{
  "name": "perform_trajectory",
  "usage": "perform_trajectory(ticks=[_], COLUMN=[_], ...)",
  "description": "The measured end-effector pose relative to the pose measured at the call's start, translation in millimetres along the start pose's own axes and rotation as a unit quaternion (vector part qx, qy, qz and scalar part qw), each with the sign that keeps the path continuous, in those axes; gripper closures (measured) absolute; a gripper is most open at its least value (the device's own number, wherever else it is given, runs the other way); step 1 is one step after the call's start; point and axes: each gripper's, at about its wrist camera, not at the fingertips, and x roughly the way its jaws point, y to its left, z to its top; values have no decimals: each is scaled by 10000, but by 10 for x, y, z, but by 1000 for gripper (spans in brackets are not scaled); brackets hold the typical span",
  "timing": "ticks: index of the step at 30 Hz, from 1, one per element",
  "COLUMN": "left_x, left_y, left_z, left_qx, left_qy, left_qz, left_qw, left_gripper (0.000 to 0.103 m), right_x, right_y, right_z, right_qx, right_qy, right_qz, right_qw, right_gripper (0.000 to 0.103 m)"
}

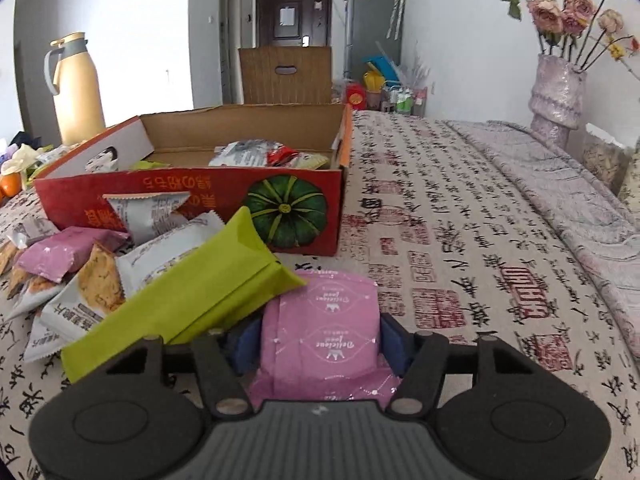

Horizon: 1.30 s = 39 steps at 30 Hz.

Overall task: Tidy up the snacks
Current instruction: 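Grasp a pink packet with the right tool while the left tool approaches a cookie pack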

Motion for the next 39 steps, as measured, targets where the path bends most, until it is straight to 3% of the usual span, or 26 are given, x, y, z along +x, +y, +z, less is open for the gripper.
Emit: perform_trajectory(ticks=[12,18,22,32,39], left_x=[63,190,363,744,900], left_y=[122,276,400,526,523], left_z=[38,148,229,286,304], left_qx=[-63,185,443,515,395], left_qy=[59,146,403,913,1087], left_qz=[317,733,1092,888,617], left_qw=[9995,9970,9922,9905,9914], left_gripper=[0,0,0,9,24], right_x=[-426,-458,-443,-423,-393], right_y=[-267,-285,-258,-254,-263], right_z=[18,38,25,24,27], right_qx=[517,527,531,591,617], right_qy=[-852,-906,-876,-842,-805], right_qz=[-197,-193,-184,-213,-197], right_qw=[9948,9943,9946,9945,9946], right_gripper=[42,42,42,42,42])
